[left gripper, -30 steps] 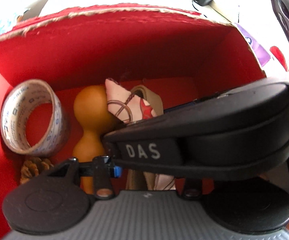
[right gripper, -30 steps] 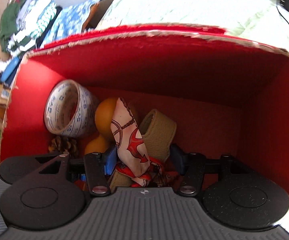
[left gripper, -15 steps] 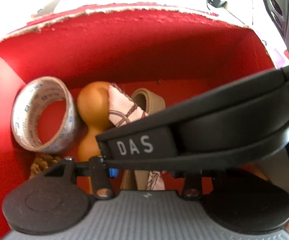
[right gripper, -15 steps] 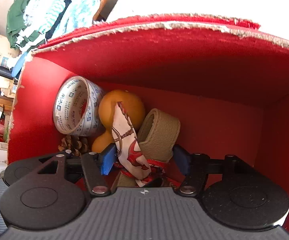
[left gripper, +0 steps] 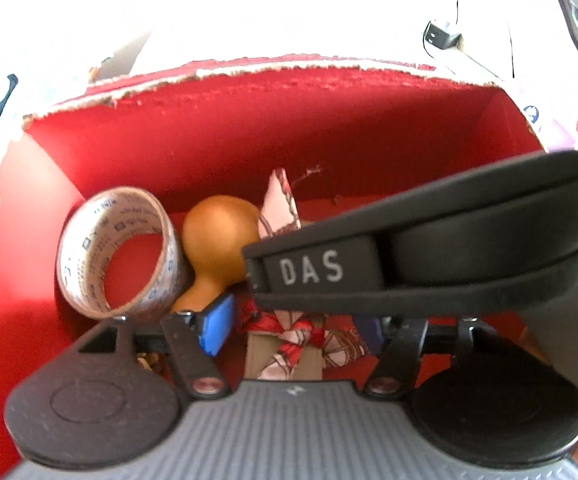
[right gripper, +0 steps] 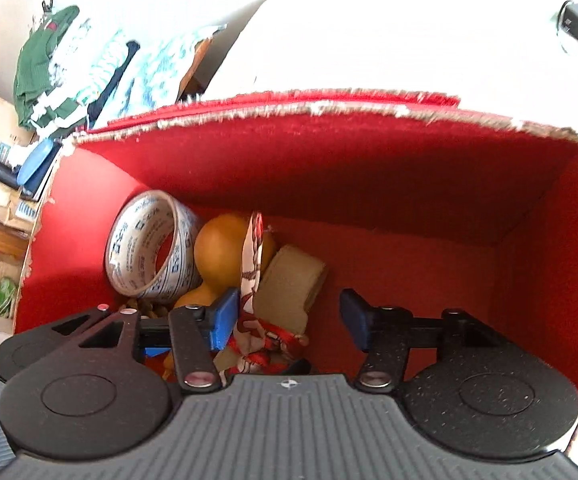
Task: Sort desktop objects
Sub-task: 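Open the right gripper to release the cloth-wrapped item in the box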
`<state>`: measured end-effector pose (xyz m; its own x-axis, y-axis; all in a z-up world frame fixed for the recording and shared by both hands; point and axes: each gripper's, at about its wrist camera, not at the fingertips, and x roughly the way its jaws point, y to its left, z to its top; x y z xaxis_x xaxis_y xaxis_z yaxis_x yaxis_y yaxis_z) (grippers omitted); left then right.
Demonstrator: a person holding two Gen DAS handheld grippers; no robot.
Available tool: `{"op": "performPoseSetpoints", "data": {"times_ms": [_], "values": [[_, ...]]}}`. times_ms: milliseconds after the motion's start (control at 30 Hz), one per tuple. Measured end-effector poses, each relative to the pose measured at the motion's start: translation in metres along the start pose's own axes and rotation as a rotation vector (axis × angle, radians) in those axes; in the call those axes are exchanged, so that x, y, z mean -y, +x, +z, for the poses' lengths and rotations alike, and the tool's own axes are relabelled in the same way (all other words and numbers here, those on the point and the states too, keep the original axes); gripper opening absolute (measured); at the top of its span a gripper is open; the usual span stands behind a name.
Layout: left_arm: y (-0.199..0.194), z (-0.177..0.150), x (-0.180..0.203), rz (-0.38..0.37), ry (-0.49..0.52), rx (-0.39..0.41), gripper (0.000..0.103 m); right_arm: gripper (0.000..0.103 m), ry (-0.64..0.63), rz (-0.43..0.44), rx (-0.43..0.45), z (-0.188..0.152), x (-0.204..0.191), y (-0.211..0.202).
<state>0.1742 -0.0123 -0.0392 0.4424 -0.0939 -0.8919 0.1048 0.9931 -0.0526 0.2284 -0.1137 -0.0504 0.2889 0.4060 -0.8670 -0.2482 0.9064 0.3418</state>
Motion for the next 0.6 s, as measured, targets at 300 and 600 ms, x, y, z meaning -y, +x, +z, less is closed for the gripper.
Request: {"op": "performPoseSetpoints", "data": {"times_ms": [300, 600], "values": [[-0.005, -0.006, -0.003, 0.038, 0.014, 0.048, 0.078, 0.059, 0.018, -0.031, 0.082, -0.002, 0.011, -0.008], [-0.011, -0.012, -0.007, 0.079, 0.023, 0.069, 0.077, 0.059, 0.043, -0.02, 0.112, 0.001, -0.005, 0.009]]}}
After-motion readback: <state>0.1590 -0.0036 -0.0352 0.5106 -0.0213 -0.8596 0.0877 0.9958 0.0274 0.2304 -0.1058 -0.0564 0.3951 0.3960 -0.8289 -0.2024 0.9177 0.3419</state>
